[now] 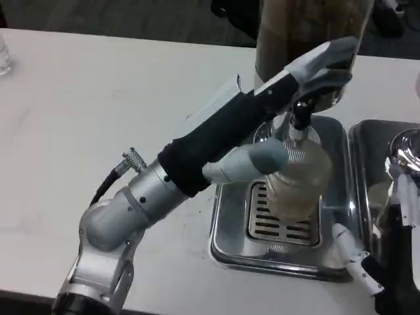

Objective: Grasp the cup under the faucet to collect the drink, then remove the cup.

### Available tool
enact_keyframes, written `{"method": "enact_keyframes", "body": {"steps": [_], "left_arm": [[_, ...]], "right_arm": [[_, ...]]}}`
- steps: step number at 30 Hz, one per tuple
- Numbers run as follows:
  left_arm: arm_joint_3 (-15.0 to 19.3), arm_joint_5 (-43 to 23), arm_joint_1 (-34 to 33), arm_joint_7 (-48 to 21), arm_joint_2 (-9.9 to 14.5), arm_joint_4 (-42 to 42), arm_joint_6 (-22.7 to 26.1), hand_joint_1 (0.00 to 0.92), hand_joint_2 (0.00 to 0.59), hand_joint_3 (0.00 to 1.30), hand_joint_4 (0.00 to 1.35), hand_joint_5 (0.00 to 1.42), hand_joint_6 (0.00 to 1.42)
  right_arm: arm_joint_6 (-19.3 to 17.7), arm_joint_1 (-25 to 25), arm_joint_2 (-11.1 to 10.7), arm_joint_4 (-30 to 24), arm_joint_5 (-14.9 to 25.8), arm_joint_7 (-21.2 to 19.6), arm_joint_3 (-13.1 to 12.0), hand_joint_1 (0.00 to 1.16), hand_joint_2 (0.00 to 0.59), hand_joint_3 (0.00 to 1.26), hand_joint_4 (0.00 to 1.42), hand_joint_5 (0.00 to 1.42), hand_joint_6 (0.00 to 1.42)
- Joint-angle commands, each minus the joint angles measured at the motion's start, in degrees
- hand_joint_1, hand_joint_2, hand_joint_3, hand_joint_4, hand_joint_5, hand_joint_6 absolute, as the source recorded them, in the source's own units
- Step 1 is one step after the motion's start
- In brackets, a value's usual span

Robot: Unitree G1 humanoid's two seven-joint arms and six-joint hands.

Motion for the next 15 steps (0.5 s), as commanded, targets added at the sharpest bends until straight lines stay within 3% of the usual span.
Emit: {"method": "enact_keyframes", "body": {"steps": [1, 15], "left_arm": [[-1.5, 1.2, 1.5, -1.6, -0.3, -1.6, 0.3, 0.000, 0.073, 0.04, 0.00, 0.11, 0.03], [-3.0, 4.7, 3.2, -1.1, 1.4, -2.1, -1.0, 0.000, 0.074, 0.06, 0.00, 0.13, 0.05]], "right_arm": [[-1.4, -0.5, 0.1, 0.4, 0.9, 0.6, -0.1, 0.27, 0.339, 0.00, 0.00, 0.00, 0.03], [-3.6, -2.7, -0.6, 1.9, 4.6, 4.2, -1.1, 0.29, 0.334, 0.00, 0.00, 0.00, 0.06]]}}
